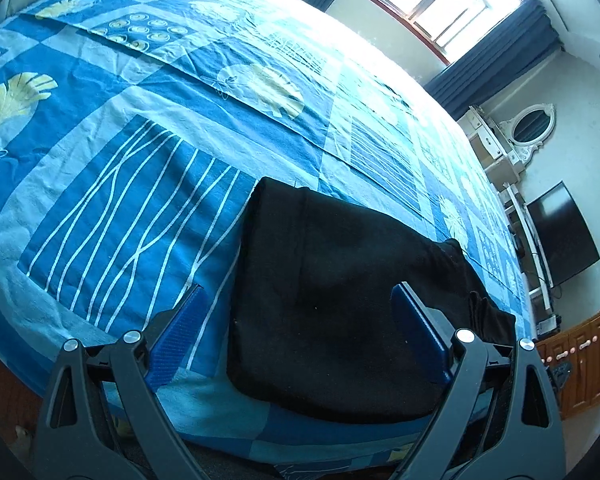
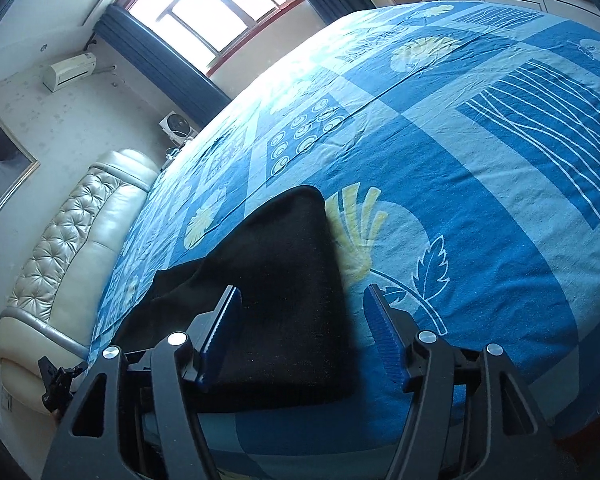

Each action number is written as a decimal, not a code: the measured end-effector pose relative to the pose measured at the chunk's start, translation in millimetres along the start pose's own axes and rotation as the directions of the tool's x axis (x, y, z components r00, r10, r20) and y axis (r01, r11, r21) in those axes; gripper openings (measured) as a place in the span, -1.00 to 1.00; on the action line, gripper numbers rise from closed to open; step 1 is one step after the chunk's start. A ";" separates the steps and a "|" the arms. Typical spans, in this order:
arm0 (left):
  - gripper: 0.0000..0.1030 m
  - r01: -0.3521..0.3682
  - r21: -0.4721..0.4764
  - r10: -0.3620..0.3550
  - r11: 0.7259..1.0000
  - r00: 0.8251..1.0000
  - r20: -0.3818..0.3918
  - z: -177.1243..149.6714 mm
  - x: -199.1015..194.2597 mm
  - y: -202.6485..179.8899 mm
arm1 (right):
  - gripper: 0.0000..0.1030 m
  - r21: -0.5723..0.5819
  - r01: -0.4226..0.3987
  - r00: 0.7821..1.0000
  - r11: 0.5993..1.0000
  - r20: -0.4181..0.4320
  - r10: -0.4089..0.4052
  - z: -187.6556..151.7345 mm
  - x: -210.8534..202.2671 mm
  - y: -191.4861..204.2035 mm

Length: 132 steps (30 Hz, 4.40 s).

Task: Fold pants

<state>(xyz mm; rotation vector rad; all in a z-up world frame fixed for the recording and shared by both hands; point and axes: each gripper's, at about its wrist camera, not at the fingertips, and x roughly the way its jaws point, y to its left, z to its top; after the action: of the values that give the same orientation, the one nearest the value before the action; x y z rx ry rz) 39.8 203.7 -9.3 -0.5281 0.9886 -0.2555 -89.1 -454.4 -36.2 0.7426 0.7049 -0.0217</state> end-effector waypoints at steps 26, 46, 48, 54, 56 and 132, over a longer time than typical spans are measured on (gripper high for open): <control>0.13 0.282 -0.088 -0.295 0.955 0.901 -0.318 25.8 86.2 0.2 | 0.26 0.048 -0.020 1.000 0.999 0.012 0.020 1.5 -0.7 -12.7; -0.71 0.280 0.052 -0.261 0.959 0.938 -0.230 50.0 15.9 -140.8 | 0.45 0.048 -0.013 1.000 0.999 0.023 0.012 1.0 -1.8 -12.8; -0.71 0.270 0.128 -0.235 0.954 0.943 -0.233 47.2 11.4 -174.8 | 0.49 0.051 -0.010 1.000 0.999 0.025 0.009 0.6 -2.5 -13.2; -0.71 0.244 0.331 -0.165 0.912 0.954 -0.249 16.7 15.3 -265.6 | 0.67 0.076 -0.006 1.000 0.997 0.029 0.004 1.1 -2.9 -18.5; -0.71 0.245 0.385 -0.153 0.890 0.955 -0.255 6.0 21.8 -292.9 | 0.70 0.093 0.008 0.999 0.996 0.038 -0.011 0.6 -4.2 -20.9; 0.87 -0.126 0.460 0.126 0.879 0.992 0.031 -65.8 103.4 -234.7 | 0.76 -0.053 -0.228 0.928 0.972 -0.314 0.201 15.2 61.4 59.7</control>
<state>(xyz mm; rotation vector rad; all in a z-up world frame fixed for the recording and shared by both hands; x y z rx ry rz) 46.6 -60.1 11.9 -0.0255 0.9177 -0.3614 -17.4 -405.7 -28.3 0.7419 0.9109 0.3303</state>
